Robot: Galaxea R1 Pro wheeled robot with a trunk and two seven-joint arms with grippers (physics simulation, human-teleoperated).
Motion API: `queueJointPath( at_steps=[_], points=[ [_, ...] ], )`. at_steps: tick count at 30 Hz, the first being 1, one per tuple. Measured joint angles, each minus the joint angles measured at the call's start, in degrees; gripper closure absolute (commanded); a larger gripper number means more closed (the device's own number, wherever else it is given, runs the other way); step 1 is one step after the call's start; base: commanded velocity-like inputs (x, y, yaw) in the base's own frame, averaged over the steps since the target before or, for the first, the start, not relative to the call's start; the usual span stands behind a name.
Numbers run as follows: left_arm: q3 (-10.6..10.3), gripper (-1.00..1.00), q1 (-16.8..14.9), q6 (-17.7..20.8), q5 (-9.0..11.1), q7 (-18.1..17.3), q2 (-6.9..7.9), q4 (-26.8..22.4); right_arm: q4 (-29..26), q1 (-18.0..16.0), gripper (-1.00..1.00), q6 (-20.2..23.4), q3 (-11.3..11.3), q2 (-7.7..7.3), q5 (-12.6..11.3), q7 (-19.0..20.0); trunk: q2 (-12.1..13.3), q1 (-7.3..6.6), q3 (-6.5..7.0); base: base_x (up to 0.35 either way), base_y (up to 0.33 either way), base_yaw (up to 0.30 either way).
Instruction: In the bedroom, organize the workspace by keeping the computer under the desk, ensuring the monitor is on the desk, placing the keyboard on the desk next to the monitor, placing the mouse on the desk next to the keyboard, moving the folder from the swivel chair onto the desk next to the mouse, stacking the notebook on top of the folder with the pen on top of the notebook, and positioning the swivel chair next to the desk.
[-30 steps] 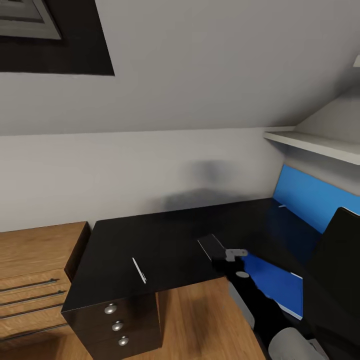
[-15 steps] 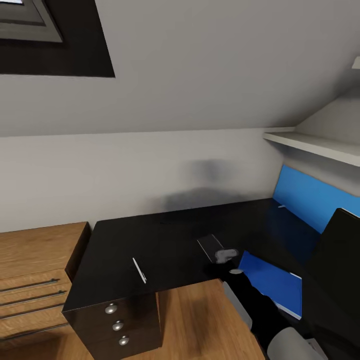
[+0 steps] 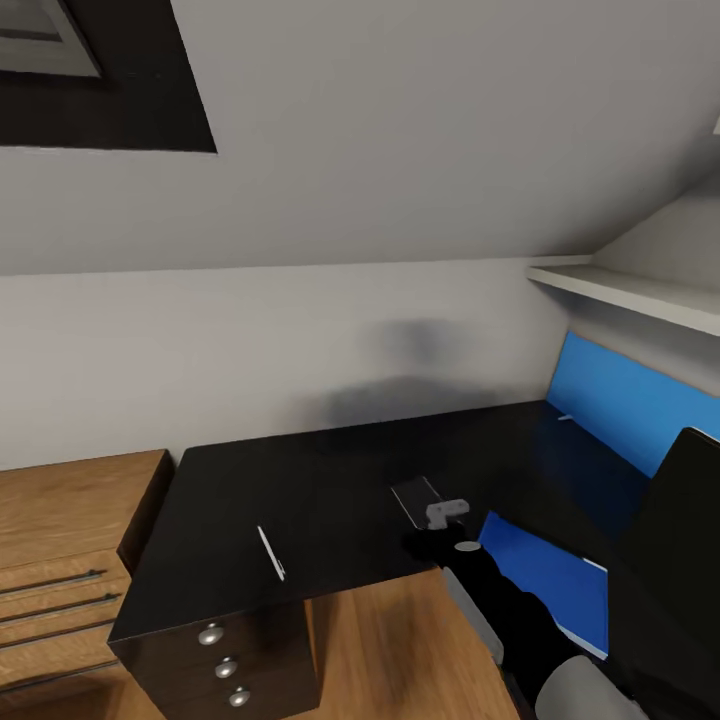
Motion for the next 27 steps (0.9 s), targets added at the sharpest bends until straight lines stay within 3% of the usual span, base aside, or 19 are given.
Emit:
queueJointPath(
  at_steps=[7,12,17,27],
  points=[
    [0.0,-1.0,0.0,0.0,0.0,0.0,0.0,0.0,0.3,0.0,-1.0,-0.3,0.0,-0.05,0.1,0.0,0.0,0.0,0.0,0.272,-0.112,0.0],
    [-0.1,-1.0,0.0,-0.1,0.0,-0.1,0.0,0.0,0.6,0.0,-1.0,-1.5,0.0,-0.1,1.6,0.0,0.0,0.02,0.0,0.1,-0.026,0.0],
    [0.0,-1.0,0.0,-0.1,0.0,0.0,0.0,0.0,3.3,0.0,-1.0,-4.7,-0.1,0.01,3.6,0.0,0.0,0.03,0.0,0.022,-0.006,0.0],
    [0.0,-1.0,0.0,-0.1,0.0,0.0,0.0,0.0,6.9,0.0,-1.0,-10.6,-0.2,0.01,4.1,0.2,0.0,0.0,0.0,0.116,-0.001,0.0]
  ],
)
